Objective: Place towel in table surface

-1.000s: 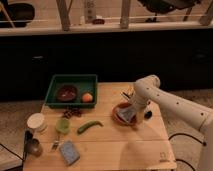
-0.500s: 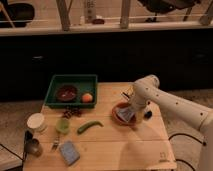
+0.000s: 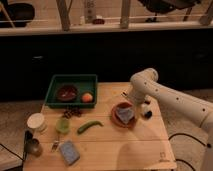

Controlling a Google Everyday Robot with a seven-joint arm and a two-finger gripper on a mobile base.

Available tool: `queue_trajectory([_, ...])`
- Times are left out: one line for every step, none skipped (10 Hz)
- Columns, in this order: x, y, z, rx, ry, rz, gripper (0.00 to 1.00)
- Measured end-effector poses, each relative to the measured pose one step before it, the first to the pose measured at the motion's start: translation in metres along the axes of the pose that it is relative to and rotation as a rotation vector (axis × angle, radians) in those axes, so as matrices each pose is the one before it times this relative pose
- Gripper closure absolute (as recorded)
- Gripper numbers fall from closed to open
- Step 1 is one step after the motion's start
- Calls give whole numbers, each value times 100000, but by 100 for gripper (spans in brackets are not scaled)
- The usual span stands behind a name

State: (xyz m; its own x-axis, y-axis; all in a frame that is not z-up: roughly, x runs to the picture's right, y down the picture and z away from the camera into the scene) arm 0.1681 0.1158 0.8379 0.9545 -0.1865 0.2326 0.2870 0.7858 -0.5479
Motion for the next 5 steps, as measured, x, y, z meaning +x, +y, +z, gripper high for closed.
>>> queue_trajectory([-142,-182,-68,76,-284,-788,20])
queue_trajectory([-34,-85,-54,124,-312,-467,20])
queue_trajectory([-64,44,120,-340,-757,-748,20])
queue_trajectory([-172,-118,212,144,-1060,-827,22])
queue_trajectory([-210,-139,264,35,-1060,-809,27])
